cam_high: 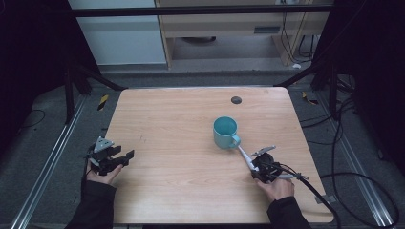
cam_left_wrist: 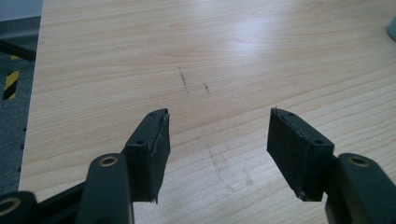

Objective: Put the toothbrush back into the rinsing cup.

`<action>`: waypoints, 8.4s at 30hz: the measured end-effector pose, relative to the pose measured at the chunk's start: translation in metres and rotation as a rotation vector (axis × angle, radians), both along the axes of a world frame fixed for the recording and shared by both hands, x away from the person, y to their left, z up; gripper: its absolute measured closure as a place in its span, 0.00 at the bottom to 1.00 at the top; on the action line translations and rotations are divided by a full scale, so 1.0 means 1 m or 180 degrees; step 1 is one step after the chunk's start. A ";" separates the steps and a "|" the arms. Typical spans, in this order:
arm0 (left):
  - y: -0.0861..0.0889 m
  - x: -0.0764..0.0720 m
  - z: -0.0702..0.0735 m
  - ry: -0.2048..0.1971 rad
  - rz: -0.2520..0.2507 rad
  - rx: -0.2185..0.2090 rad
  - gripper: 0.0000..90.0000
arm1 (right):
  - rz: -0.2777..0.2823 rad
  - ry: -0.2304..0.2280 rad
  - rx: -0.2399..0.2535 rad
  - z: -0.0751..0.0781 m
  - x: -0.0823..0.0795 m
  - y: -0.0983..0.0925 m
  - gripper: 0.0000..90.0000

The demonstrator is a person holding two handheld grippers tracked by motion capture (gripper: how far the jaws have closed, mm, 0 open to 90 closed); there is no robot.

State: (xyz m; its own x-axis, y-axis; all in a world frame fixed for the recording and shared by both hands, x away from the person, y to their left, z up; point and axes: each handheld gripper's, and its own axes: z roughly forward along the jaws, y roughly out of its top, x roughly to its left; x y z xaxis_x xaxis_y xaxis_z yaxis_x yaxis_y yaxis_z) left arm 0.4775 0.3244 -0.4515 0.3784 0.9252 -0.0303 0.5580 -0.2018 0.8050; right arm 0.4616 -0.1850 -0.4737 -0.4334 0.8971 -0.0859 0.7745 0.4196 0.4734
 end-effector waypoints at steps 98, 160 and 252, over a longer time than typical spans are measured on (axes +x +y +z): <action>-0.001 0.001 -0.001 -0.0003 -0.0028 0.0010 0.43 | -0.0251 -0.1098 0.0918 0.062 -0.001 -0.045 0.74; 0.004 0.001 0.001 -0.0043 0.0026 -0.0029 0.43 | 0.0014 -0.1788 0.1797 0.099 0.104 0.040 0.74; 0.004 0.000 0.001 -0.0045 0.0019 -0.0027 0.43 | 0.0176 -0.1291 0.1319 0.073 0.094 0.051 0.45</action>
